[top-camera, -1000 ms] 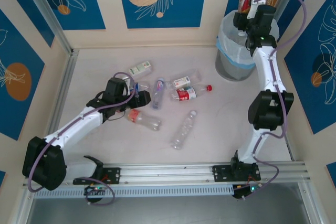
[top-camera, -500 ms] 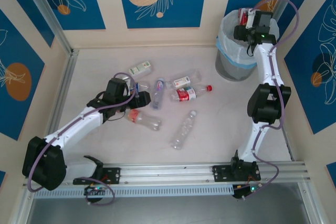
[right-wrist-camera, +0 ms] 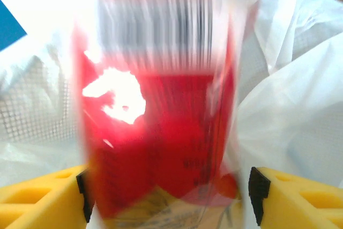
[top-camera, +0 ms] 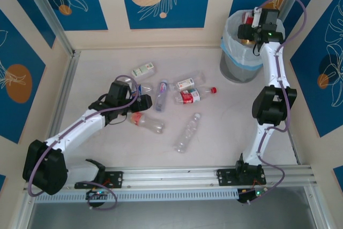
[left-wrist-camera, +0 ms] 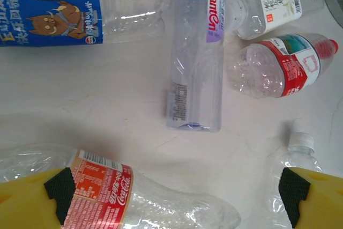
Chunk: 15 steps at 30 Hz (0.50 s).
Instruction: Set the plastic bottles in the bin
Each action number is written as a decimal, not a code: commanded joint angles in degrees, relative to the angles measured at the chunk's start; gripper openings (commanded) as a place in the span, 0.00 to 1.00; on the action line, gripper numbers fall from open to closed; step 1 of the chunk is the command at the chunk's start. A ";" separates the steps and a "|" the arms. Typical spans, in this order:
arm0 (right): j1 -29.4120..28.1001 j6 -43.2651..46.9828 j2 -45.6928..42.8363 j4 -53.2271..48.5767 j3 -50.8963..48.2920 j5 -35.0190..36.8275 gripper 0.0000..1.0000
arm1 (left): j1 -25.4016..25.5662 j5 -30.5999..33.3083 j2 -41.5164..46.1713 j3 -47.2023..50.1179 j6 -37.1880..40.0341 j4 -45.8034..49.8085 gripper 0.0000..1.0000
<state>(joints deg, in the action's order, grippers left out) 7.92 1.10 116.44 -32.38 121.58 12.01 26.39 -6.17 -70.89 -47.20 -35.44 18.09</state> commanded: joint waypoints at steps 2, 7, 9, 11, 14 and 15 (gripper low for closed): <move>-0.53 -0.49 -1.35 -1.06 2.00 -0.42 0.78 | 0.65 2.91 2.22 -0.80 1.17 2.32 0.99; -0.90 -1.04 -2.07 -1.52 1.85 0.45 0.80 | 0.64 4.36 3.37 -0.35 1.08 3.40 0.99; -1.11 -2.01 -3.02 -1.81 1.74 -0.33 0.83 | 0.68 5.16 3.65 -0.43 0.75 4.22 0.99; -1.48 -3.24 -4.82 -1.66 0.83 -0.91 0.86 | 0.61 6.34 3.79 -0.69 -0.04 5.42 0.99; -2.96 -4.40 -9.65 0.28 -2.21 -0.91 0.92 | 0.68 9.50 4.67 0.10 -2.24 6.88 0.99; -3.63 -4.68 -11.65 1.19 -3.83 -1.01 0.94 | 0.63 10.73 5.27 0.71 -3.44 7.08 0.99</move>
<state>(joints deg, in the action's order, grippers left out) 6.02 -1.83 112.36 -33.12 119.24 12.01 26.39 0.27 -67.72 -47.16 -36.47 22.41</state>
